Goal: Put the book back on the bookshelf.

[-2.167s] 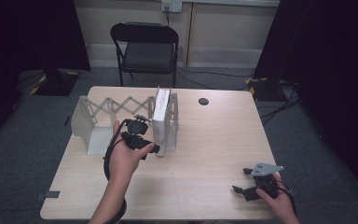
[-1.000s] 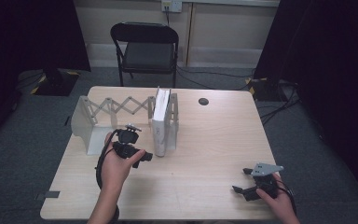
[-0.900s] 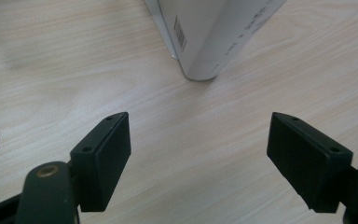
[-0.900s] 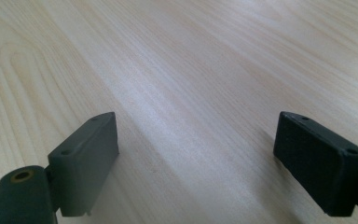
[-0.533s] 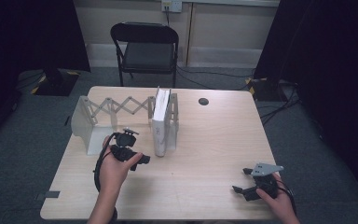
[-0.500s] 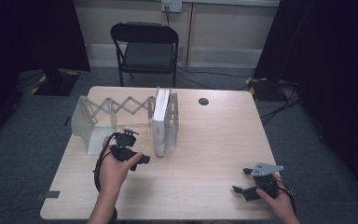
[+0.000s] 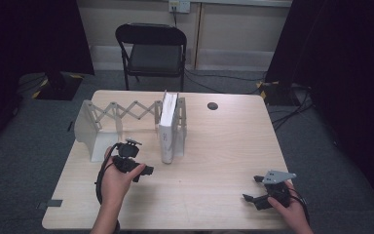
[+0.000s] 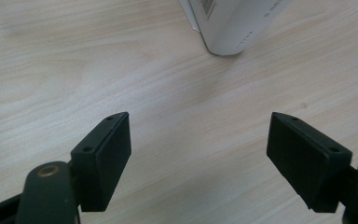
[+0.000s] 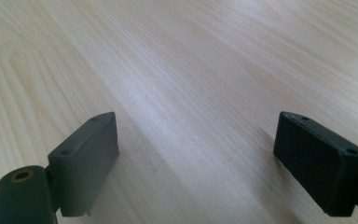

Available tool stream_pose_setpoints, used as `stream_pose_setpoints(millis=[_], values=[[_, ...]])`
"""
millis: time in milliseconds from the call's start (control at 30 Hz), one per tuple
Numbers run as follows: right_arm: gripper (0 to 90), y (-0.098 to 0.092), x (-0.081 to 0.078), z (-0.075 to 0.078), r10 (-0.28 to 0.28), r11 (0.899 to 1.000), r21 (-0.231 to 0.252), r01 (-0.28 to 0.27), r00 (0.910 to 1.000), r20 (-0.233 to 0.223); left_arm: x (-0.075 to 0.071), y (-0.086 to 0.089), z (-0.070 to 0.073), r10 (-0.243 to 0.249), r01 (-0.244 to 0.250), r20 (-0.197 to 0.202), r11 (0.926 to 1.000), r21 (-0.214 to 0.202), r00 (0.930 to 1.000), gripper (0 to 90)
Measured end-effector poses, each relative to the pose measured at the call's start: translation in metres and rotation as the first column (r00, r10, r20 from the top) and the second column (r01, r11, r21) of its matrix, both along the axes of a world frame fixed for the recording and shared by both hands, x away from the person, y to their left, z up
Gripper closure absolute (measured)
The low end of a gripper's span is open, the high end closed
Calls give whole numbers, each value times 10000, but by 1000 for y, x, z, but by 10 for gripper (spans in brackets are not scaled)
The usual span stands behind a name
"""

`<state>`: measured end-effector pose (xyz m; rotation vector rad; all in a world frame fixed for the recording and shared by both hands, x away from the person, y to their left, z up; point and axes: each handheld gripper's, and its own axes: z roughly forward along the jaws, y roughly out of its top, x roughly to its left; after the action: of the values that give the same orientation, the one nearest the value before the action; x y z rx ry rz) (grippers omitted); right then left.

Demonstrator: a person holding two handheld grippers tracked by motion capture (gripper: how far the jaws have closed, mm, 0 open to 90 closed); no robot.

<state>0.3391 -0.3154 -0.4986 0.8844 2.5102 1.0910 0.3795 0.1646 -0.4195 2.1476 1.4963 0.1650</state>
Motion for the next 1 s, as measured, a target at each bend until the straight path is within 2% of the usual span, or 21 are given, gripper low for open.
stream_pose_setpoints(millis=[467,733,1000], values=[[133,0,0,0,0,10000,-1,0,10000,1,-4,9,-16,63,-63,-159,10000,-7,9999,234],[134,0,0,0,5,10000,0,-5,10000,1,-6,14,-23,52,-48,-225,9999,154,9997,222],[133,0,0,0,4,10000,-1,-4,10000,-1,-9,19,-29,71,-69,-98,9997,237,9999,192]])
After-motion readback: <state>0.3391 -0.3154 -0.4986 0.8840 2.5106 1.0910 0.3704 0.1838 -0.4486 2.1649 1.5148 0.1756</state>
